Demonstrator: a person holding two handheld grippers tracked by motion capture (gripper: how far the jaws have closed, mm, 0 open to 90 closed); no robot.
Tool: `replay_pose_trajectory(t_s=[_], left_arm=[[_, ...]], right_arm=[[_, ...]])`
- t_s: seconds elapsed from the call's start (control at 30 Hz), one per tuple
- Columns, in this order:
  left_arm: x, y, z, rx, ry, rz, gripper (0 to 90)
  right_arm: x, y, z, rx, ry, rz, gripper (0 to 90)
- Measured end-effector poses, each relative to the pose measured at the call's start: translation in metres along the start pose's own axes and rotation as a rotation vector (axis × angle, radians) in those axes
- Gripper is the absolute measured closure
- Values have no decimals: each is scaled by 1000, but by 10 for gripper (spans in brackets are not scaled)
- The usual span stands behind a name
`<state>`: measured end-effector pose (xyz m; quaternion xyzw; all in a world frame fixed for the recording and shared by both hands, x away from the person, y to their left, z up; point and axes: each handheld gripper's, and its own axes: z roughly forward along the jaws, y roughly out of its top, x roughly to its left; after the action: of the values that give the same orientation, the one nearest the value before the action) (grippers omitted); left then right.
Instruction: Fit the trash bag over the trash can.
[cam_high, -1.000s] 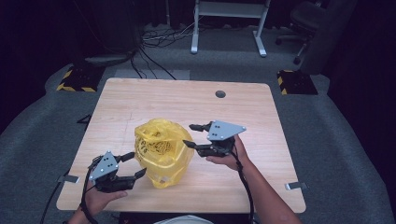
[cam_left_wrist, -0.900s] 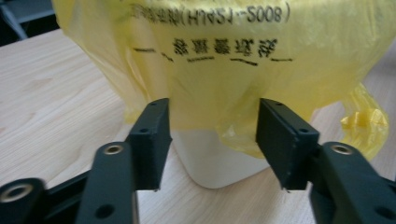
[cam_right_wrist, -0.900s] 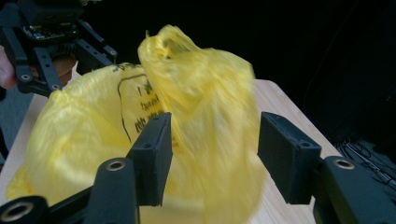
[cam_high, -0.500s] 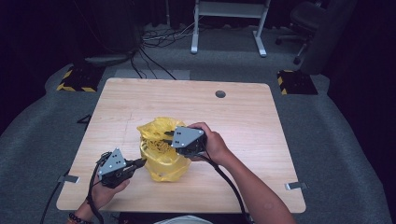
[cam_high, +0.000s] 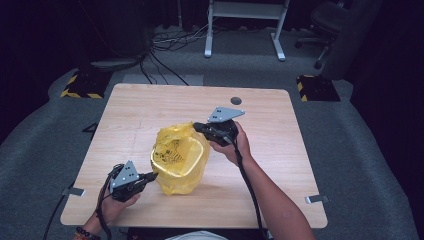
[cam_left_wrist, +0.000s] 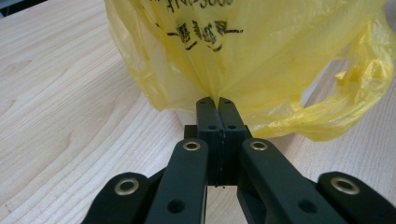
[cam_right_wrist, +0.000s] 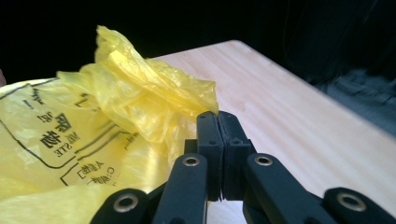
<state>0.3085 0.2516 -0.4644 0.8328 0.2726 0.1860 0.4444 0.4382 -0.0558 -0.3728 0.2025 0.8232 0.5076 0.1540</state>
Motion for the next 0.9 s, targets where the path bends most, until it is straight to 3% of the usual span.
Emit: replay_pose_trajectory(t_s=[0.13,0.3,0.53,0.83,0.9], left_arm=[[-1,-1,1,5,3,4,900],[0,-3,3,10,2,4,900],[-1,-3,13,36,-24,17,900],[-13,6,30,45,-74,42,900],[-18,9,34,37,-86,40,900]], right_arm=[[-13,-12,11,31,12,71,891],[-23,-30,28,83,28,114,892],[-26,-48,40,130,31,115,895],[-28,-73,37,191,36,103,890],[-30,-76,34,197,36,118,824]])
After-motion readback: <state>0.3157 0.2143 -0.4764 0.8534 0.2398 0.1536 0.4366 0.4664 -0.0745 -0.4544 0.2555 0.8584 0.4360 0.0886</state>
